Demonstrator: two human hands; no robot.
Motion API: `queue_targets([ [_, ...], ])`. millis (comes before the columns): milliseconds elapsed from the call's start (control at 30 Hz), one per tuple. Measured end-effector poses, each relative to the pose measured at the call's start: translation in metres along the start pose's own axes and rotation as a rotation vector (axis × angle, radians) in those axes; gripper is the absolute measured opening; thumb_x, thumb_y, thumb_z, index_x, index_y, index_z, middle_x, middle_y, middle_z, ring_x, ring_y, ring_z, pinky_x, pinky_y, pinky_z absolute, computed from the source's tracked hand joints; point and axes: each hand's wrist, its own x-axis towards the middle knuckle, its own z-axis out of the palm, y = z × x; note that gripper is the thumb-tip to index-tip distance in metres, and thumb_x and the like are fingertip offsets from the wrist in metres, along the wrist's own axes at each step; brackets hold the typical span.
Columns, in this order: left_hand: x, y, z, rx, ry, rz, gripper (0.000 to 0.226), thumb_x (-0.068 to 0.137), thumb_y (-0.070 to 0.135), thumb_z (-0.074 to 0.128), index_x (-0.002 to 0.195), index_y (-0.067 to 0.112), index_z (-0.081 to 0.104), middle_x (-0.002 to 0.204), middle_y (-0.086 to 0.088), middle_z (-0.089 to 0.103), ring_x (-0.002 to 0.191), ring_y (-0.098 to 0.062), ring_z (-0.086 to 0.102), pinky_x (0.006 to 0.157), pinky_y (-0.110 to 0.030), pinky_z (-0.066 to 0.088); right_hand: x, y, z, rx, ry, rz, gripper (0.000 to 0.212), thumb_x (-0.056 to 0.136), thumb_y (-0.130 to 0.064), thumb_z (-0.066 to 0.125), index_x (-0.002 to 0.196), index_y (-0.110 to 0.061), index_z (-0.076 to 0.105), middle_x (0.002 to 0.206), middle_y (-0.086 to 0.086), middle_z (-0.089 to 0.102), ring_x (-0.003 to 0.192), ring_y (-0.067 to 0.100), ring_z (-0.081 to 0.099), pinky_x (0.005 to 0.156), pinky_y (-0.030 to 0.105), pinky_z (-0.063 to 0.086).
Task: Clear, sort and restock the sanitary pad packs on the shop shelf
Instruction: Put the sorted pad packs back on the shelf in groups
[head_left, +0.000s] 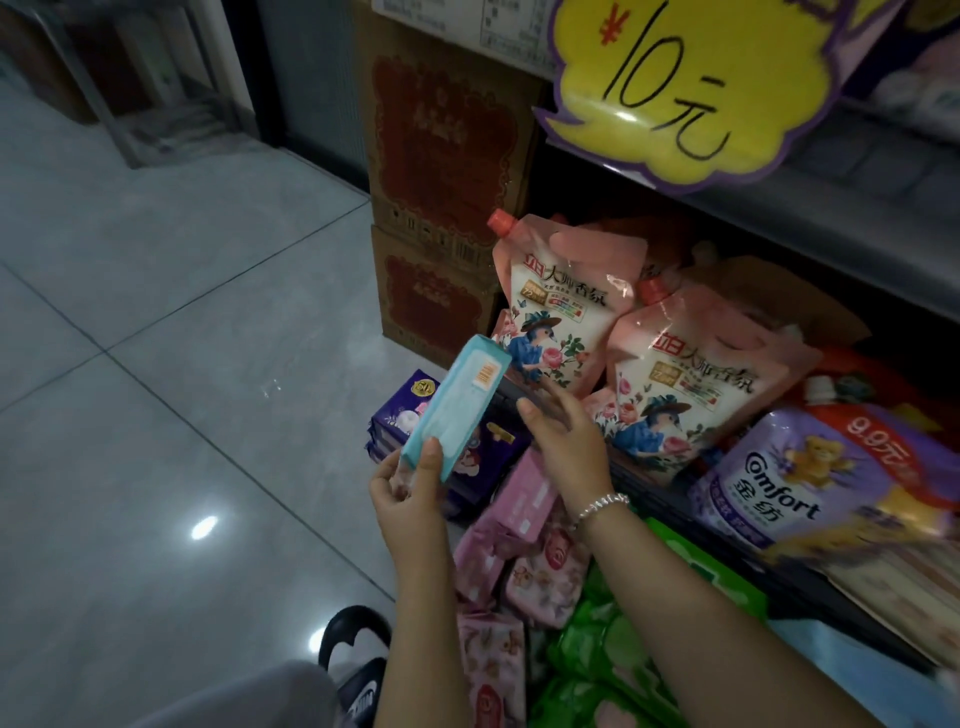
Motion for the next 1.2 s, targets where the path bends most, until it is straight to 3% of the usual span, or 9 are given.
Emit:
queue_targets([
  [300, -0.041, 0.036, -0.001, 0.218, -0.29, -0.404, 0.049, 0.09, 0.06, 0.046, 0.112, 0.018, 0.059, 0.1, -0.004, 0.064, 0.084, -0.022, 0.064, 0.064, -0.035, 0.052, -0.042, -0.013, -0.057, -0.004, -0.095, -0.021, 0.032, 0.088, -0.035, 0.066, 0.119, -0.033, 0.055, 0.123, -0.007, 0.057, 0.115, 0.013, 0.055, 0.099, 0.033, 0.048],
  [433, -0.061, 0.04, 0.008, 0.31, -0.44, -0.483, 0.076, 0.068, 0.08, 0.031, 0.106, 0.022, 0.063, 0.089, -0.003, 0.074, 0.076, -0.017, 0.07, 0.064, -0.034, 0.053, -0.057, -0.013, -0.077, -0.034, 0.006, -0.003, 0.028, 0.088, -0.027, 0.068, 0.113, -0.02, 0.056, 0.112, -0.002, 0.057, 0.096, 0.011, 0.054, 0.075, 0.014, 0.049],
  [533, -0.079, 0.04, 0.014, 0.508, -0.565, -0.38, 0.055, 0.093, 0.059, 0.034, 0.123, 0.016, 0.051, 0.097, -0.012, 0.072, 0.06, -0.008, 0.068, 0.054, -0.024, 0.055, -0.069, -0.01, -0.094, -0.021, 0.069, 0.02, 0.031, 0.089, -0.026, 0.068, 0.115, -0.016, 0.057, 0.105, -0.002, 0.058, 0.083, 0.007, 0.056, 0.056, 0.006, 0.046],
  [600, -0.085, 0.037, 0.016, 0.744, -0.617, -0.203, 0.054, 0.095, 0.05, 0.046, 0.138, 0.019, 0.037, 0.122, -0.012, 0.062, 0.088, -0.011, 0.067, 0.07, -0.027, 0.058, -0.08, -0.008, -0.108, -0.009, 0.119, 0.029, 0.031, 0.087, -0.028, 0.07, 0.113, -0.015, 0.057, 0.1, -0.001, 0.061, 0.075, 0.004, 0.059, 0.054, 0.008, 0.047],
  [667, -0.092, 0.038, 0.021, 0.844, -0.696, -0.098, 0.045, 0.095, 0.047, 0.049, 0.132, 0.024, 0.042, 0.11, 0.001, 0.064, 0.089, -0.009, 0.063, 0.068, -0.024, 0.054, -0.093, -0.007, -0.126, 0.004, 0.168, 0.036, 0.031, 0.086, -0.029, 0.071, 0.108, -0.012, 0.058, 0.095, -0.003, 0.062, 0.07, 0.003, 0.061, 0.05, 0.006, 0.044],
  [767, -0.109, 0.034, 0.035, 0.851, -0.787, -0.142, 0.047, 0.093, 0.048, 0.054, 0.129, 0.019, 0.052, 0.095, 0.005, 0.066, 0.071, -0.007, 0.062, 0.049, -0.015, 0.047, -0.122, -0.005, -0.157, 0.049, 0.232, 0.06, 0.031, 0.084, -0.033, 0.072, 0.099, -0.01, 0.056, 0.091, 0.0, 0.066, 0.065, 0.001, 0.066, 0.06, 0.014, 0.051],
  [900, -0.146, 0.021, 0.052, 0.901, -0.881, -0.156, 0.044, 0.09, 0.051, 0.057, 0.125, 0.025, 0.055, 0.093, 0.009, 0.067, 0.074, -0.007, 0.064, 0.054, -0.019, 0.051, -0.159, 0.005, -0.2, 0.282, 0.253, 0.157, 0.028, 0.085, -0.034, 0.07, 0.099, -0.023, 0.049, 0.109, 0.006, 0.065, 0.091, 0.021, 0.066, 0.088, 0.046, 0.054],
  [1067, -0.218, -0.011, 0.07, 0.957, -1.039, -0.296, 0.051, 0.092, 0.058, 0.044, 0.127, 0.023, 0.056, 0.109, 0.0, 0.07, 0.088, -0.015, 0.067, 0.074, -0.031, 0.053, -0.226, 0.022, -0.264, 0.372, 0.355, 0.161, 0.035, 0.09, -0.027, 0.065, 0.116, -0.02, 0.041, 0.105, 0.008, 0.064, 0.078, 0.015, 0.062, 0.076, 0.038, 0.054],
  [1200, -0.28, -0.046, 0.074, 1.125, -1.179, -0.388, 0.065, 0.092, 0.068, 0.016, 0.114, 0.025, 0.06, 0.092, -0.002, 0.068, 0.061, -0.012, 0.067, 0.054, -0.024, 0.05, -0.279, 0.046, -0.319, 0.297, 0.457, 0.151, 0.042, 0.096, -0.03, 0.056, 0.131, -0.023, 0.036, 0.105, -0.005, 0.06, 0.082, 0.007, 0.061, 0.07, 0.022, 0.052],
])
